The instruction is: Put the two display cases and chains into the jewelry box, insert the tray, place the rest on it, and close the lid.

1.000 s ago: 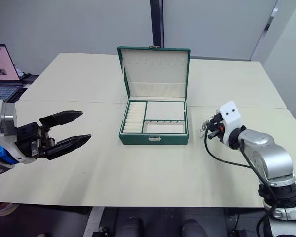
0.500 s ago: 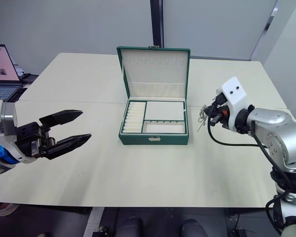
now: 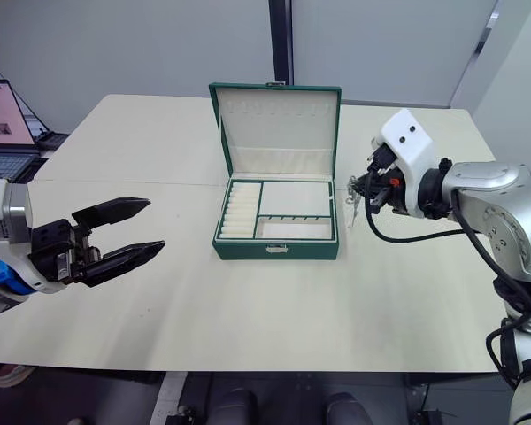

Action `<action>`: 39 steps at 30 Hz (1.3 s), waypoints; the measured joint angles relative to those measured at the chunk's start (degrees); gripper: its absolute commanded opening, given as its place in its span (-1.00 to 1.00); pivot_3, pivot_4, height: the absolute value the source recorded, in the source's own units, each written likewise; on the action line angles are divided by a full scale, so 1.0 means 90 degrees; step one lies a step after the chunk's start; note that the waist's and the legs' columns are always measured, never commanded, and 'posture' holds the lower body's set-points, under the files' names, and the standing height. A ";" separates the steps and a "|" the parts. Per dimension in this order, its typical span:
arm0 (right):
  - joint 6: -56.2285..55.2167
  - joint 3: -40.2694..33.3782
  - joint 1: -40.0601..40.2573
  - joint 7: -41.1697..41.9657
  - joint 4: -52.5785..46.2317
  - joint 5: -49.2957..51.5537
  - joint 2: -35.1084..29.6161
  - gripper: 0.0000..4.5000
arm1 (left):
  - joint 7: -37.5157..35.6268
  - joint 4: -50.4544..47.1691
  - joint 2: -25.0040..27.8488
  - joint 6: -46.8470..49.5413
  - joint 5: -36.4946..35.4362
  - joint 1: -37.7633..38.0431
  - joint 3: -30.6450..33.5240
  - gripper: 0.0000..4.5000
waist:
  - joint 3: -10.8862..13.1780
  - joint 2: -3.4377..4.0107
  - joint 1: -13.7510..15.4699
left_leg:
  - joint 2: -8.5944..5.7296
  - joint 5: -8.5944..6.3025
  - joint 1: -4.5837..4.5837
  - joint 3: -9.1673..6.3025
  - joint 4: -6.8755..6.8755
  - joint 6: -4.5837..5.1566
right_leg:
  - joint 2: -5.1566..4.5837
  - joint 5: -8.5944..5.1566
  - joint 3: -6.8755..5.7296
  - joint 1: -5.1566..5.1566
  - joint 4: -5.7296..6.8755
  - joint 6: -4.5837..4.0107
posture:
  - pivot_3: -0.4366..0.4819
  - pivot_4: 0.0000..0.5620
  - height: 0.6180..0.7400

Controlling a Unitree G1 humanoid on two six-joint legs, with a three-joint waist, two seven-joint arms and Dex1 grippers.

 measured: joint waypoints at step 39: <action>-0.1750 0.1671 -0.0392 0.0327 0.1976 -0.0940 0.2110 -0.92 | 0.0398 -0.0683 0.0076 0.0486 -0.0312 0.1079 0.1120 1.00 | 0.0002 0.0002 -0.0012 | 0.0004 0.0001 -0.0005 0.0000 -0.0001 -0.0001 | 0.0000 0.0001 -0.0002 -0.0046 0.0006 -0.0001 | -0.05 -0.47 0.77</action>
